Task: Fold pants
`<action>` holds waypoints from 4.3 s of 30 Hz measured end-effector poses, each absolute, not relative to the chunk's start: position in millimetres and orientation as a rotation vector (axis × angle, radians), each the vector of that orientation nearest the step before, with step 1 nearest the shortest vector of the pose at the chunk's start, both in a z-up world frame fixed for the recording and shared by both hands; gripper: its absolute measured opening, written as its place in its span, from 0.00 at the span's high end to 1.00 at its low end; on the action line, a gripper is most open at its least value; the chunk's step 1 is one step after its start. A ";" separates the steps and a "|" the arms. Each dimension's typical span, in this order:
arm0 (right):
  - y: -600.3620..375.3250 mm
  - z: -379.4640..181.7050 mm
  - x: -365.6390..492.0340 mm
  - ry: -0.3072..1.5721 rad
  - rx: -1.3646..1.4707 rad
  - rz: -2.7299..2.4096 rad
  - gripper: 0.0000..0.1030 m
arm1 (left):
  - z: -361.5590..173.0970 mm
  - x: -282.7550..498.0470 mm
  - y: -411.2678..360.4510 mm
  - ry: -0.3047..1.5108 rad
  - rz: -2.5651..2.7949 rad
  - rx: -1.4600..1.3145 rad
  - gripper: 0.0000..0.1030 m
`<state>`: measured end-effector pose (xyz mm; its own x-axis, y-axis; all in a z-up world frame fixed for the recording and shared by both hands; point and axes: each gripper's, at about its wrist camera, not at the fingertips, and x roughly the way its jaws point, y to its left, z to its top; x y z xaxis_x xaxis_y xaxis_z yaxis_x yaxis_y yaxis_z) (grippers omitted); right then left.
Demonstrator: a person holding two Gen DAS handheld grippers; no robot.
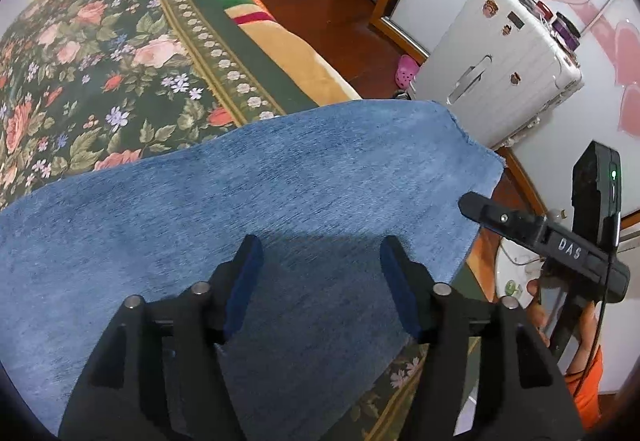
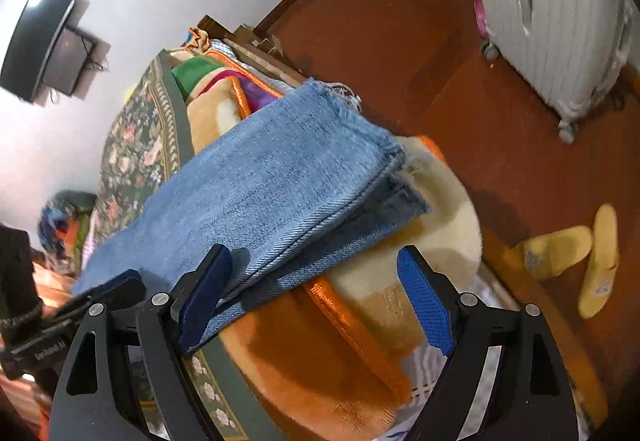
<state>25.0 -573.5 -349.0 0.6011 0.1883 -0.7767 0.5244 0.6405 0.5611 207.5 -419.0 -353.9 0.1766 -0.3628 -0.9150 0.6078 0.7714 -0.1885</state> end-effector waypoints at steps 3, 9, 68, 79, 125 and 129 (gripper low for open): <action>-575.4 -351.8 28.9 0.921 0.900 -0.213 0.20 | -355.0 203.8 -422.3 1.191 -0.700 0.270 0.35; -582.0 -354.3 35.0 0.872 0.935 -0.199 0.39 | -355.3 204.8 -420.1 1.183 -0.698 0.259 0.35; -243.0 -258.0 132.0 0.891 0.123 0.589 0.93 | -212.6 203.2 -78.4 0.859 -0.356 -0.058 0.23; -249.7 -254.6 121.0 0.955 0.137 0.615 0.72 | -260.9 225.4 -113.5 0.971 -0.355 0.014 0.23; -258.4 -188.1 110.8 0.789 -0.015 0.372 0.34 | -225.0 102.4 92.2 0.805 0.078 -0.087 0.19; -223.6 -190.2 119.8 0.777 -0.041 0.434 0.33 | -257.8 80.8 137.4 0.883 0.139 -0.242 0.15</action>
